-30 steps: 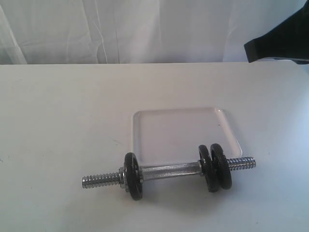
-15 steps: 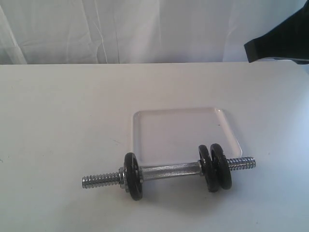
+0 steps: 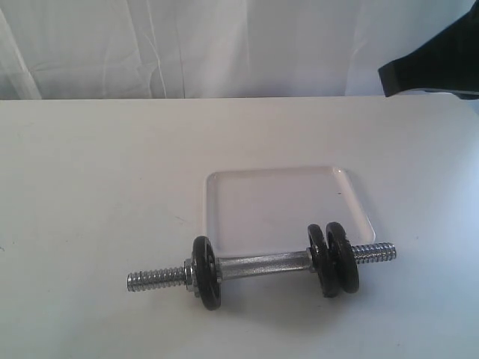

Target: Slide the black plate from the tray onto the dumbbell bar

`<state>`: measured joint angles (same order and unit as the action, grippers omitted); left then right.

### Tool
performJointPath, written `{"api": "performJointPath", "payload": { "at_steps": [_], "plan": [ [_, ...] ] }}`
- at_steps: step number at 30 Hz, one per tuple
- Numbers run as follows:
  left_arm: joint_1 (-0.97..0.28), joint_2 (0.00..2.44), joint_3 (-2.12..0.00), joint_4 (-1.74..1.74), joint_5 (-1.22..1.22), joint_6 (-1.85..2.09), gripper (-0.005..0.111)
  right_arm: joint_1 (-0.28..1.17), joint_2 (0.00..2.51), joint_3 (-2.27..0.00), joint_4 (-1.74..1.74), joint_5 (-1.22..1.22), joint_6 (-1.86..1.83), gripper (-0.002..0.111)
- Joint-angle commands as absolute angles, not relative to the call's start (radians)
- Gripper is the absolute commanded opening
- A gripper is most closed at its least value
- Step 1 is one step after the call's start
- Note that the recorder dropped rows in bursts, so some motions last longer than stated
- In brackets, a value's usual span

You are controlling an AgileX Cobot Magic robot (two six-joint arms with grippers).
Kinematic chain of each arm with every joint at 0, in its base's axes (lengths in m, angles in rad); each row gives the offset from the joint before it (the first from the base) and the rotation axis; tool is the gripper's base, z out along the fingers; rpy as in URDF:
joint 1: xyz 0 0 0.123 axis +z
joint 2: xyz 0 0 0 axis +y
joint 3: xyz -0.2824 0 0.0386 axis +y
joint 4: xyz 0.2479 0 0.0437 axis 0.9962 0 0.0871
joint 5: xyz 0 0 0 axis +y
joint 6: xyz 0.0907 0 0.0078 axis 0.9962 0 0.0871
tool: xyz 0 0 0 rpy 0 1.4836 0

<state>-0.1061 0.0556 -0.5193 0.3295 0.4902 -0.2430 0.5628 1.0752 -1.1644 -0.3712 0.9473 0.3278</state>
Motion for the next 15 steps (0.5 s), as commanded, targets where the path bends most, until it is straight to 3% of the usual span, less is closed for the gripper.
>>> {"api": "performJointPath", "payload": {
  "at_steps": [1, 7, 15],
  "plan": [
    [-0.105, 0.000, -0.366, 0.228, 0.443, -0.037, 0.000, 0.558, 1.067, -1.161, -0.375, 0.940, 0.330, 0.000],
    [-0.106, 0.000, -0.176, -0.006, 0.389, 0.269, 0.000, 0.558, 1.067, -1.161, -0.375, 0.936, 0.330, 0.000],
    [-0.105, 0.000, 0.000, -0.017, 0.301, 0.226, 0.000, 0.558, 1.067, -1.161, -0.375, 0.936, 0.330, 0.000]
  ]
}}
